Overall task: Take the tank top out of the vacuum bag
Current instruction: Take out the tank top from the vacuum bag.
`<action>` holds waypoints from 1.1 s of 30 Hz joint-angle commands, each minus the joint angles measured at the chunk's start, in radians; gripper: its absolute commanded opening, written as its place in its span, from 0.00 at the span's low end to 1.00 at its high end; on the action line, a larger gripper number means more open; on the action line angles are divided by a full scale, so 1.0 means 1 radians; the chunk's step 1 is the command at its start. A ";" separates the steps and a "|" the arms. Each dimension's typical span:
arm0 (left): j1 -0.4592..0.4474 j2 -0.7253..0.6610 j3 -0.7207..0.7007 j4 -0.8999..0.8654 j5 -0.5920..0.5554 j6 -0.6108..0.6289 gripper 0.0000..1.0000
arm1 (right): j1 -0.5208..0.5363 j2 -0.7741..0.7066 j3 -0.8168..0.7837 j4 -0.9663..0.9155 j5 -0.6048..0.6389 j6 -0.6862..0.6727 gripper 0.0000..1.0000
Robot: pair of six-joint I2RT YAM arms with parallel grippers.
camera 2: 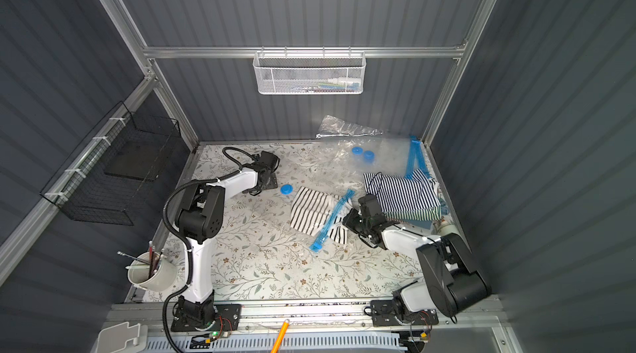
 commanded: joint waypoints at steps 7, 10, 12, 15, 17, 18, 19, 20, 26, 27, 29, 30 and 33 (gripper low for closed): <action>0.002 0.069 -0.005 -0.065 0.034 0.011 1.00 | -0.014 -0.116 0.356 -0.562 0.161 -0.386 0.00; 0.002 0.061 -0.012 -0.054 0.038 0.011 1.00 | -0.017 -0.089 0.454 -0.632 0.169 -0.447 0.00; 0.002 0.055 -0.016 -0.048 0.037 0.010 1.00 | -0.018 -0.075 0.514 -0.667 0.164 -0.477 0.00; 0.002 0.049 -0.025 -0.034 0.048 0.005 1.00 | -0.028 -0.052 0.584 -0.685 0.155 -0.509 0.00; 0.002 0.051 -0.023 -0.027 0.057 0.002 1.00 | -0.043 -0.027 0.616 -0.684 0.141 -0.540 0.00; 0.002 0.054 -0.020 -0.027 0.065 0.000 1.00 | -0.053 -0.003 0.641 -0.689 0.131 -0.563 0.00; 0.002 0.057 -0.017 -0.027 0.073 0.000 1.00 | -0.065 0.022 0.671 -0.705 0.133 -0.578 0.00; 0.002 0.058 -0.014 -0.027 0.079 0.000 1.00 | -0.077 0.044 0.693 -0.718 0.130 -0.591 0.00; 0.002 0.041 -0.028 -0.014 0.085 0.002 1.00 | -0.178 0.077 0.743 -0.716 0.097 -0.637 0.00; 0.002 0.039 -0.030 -0.010 0.089 0.003 1.00 | -0.195 0.077 0.747 -0.714 0.091 -0.635 0.00; 0.002 0.041 -0.029 -0.011 0.091 0.003 1.00 | -0.229 0.078 0.750 -0.709 0.063 -0.627 0.00; 0.002 0.041 -0.027 -0.010 0.093 0.004 1.00 | -0.244 0.080 0.752 -0.705 0.050 -0.622 0.00; 0.002 0.045 -0.026 -0.011 0.093 0.008 1.00 | -0.268 0.080 0.758 -0.706 0.037 -0.602 0.00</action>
